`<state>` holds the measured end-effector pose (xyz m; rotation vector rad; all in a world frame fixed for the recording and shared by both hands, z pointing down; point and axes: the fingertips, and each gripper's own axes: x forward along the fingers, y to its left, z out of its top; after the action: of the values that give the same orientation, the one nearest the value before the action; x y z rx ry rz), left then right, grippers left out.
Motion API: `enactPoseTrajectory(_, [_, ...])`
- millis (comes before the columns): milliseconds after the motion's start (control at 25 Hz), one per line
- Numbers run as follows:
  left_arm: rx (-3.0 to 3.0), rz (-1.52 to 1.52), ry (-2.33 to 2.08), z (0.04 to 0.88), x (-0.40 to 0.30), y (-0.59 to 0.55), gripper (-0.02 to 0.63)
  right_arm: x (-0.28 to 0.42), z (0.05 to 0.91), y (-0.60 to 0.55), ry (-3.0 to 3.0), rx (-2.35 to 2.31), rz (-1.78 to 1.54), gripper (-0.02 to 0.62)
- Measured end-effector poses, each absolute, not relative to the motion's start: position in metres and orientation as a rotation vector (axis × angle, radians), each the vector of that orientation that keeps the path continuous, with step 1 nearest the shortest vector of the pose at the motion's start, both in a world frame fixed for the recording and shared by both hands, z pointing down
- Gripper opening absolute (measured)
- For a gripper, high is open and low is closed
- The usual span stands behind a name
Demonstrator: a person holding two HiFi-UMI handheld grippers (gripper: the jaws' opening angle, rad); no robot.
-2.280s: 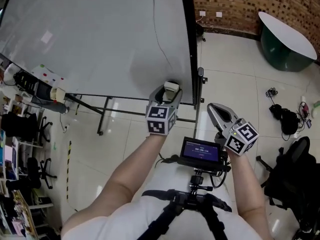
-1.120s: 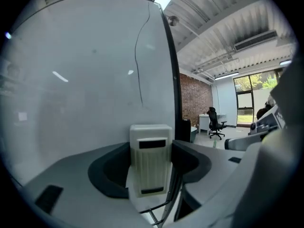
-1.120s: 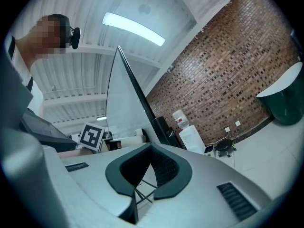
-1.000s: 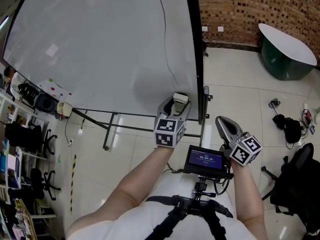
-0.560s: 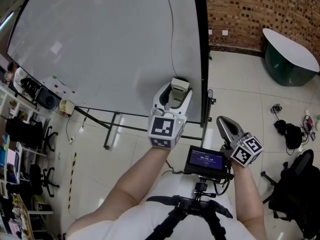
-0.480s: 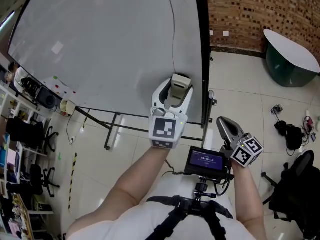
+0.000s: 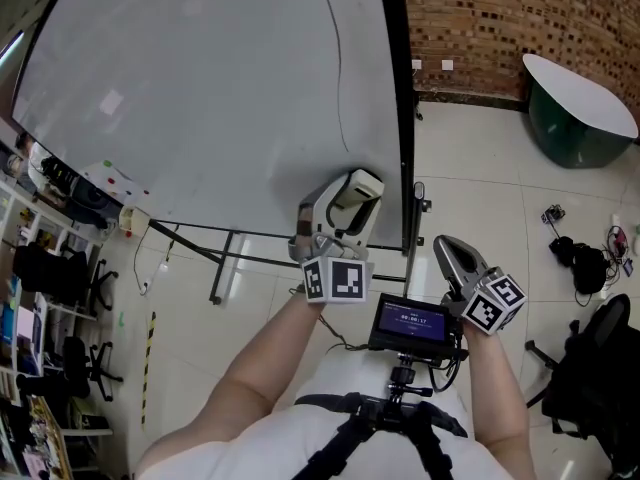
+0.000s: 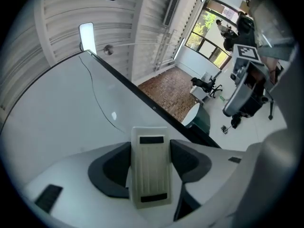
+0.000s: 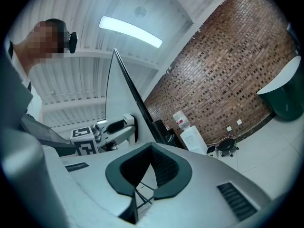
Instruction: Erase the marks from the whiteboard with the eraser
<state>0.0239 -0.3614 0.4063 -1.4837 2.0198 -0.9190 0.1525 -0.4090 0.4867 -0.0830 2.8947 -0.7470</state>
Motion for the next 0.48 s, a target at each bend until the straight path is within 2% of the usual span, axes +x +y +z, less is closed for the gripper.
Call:
enactPoseTrajectory(240, [-1.512, -1.044, 1.959, 0.437, 0.020, -0.359, 0.267, 0.151, 0.490, -0.409, 2.904, -0.082, -0.747, 0.020])
enactPoseTrajectory(480, [-1.515, -1.031, 1.901, 0.404, 0.019, -0.354, 0.270, 0.151, 0.483, -0.409, 2.898, -0.077, -0.731, 0.020])
